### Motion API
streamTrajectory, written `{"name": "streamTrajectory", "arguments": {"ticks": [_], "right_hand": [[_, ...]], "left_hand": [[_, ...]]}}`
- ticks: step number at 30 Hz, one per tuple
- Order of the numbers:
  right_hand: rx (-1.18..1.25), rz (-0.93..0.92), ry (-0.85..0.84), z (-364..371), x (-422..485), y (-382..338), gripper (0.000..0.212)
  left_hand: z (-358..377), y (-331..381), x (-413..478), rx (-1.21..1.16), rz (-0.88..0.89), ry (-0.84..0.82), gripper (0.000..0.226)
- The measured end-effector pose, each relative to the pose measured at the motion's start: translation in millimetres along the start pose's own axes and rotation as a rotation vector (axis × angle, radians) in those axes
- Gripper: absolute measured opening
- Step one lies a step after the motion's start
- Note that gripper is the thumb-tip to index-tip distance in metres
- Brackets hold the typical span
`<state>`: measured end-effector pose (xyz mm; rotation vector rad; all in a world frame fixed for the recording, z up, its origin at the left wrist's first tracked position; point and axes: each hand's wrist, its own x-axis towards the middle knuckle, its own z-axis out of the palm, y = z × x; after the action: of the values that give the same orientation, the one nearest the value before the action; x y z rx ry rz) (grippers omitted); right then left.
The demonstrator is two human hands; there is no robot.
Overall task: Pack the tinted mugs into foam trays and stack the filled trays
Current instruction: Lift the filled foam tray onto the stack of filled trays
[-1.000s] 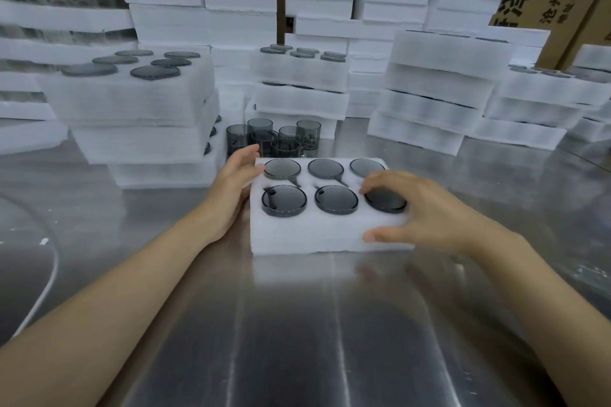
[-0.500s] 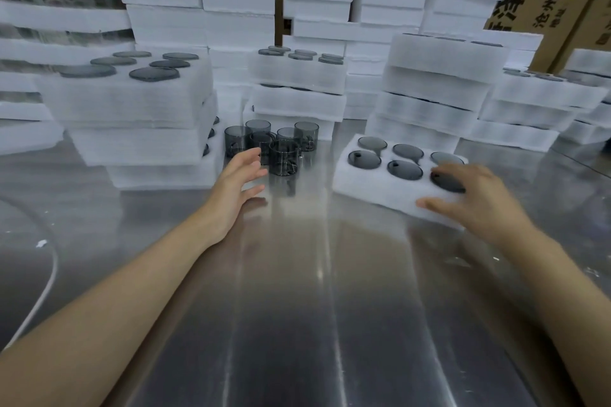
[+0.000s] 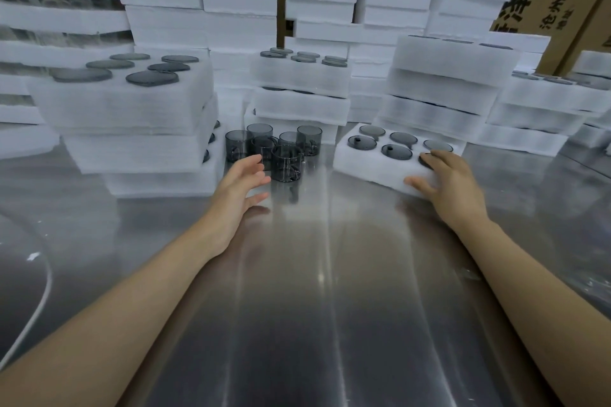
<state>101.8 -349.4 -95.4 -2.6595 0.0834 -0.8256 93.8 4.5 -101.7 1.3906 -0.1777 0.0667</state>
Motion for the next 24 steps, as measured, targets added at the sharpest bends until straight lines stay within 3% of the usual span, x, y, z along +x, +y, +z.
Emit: {"name": "streamTrajectory", "arguments": {"ticks": [15,18,21,24], "right_hand": [[-0.109,0.069,-0.029,5.0,17.5,-1.8,0.046],[-0.078,-0.009,0.094,2.4,12.0,-11.4,0.042],[-0.026,-0.201,0.258,-5.9,14.6,-44.5,0.036],[0.214,-0.304,0.250,-9.5,31.6,-109.9,0.031]], "left_hand": [[2.1,1.8,-0.4,-0.055,-0.017,0.042,0.034],[3.8,1.8,-0.9,-0.057,-0.012,0.108,0.038],[5.6,3.2,-1.1,-0.111,-0.001,0.186,0.034],[6.8,5.1,-0.8,-0.128,0.001,0.225,0.031]]}}
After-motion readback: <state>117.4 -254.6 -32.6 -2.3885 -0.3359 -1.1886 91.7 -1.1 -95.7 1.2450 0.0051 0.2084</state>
